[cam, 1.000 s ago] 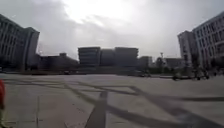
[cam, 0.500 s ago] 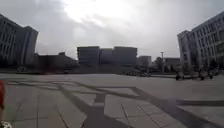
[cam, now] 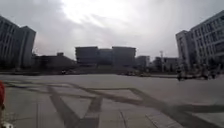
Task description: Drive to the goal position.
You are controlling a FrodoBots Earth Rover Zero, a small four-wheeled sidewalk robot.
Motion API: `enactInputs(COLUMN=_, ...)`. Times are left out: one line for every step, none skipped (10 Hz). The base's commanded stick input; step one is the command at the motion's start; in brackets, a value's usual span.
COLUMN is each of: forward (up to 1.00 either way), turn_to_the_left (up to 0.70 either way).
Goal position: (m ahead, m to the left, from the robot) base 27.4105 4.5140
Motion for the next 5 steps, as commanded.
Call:
enactInputs(forward=1.00, turn_to_the_left=0.00)
enactInputs(forward=1.00, turn_to_the_left=0.00)
enactInputs(forward=1.00, turn_to_the_left=0.00)
enactInputs(forward=1.00, turn_to_the_left=0.00)
enactInputs(forward=1.00, turn_to_the_left=0.00)
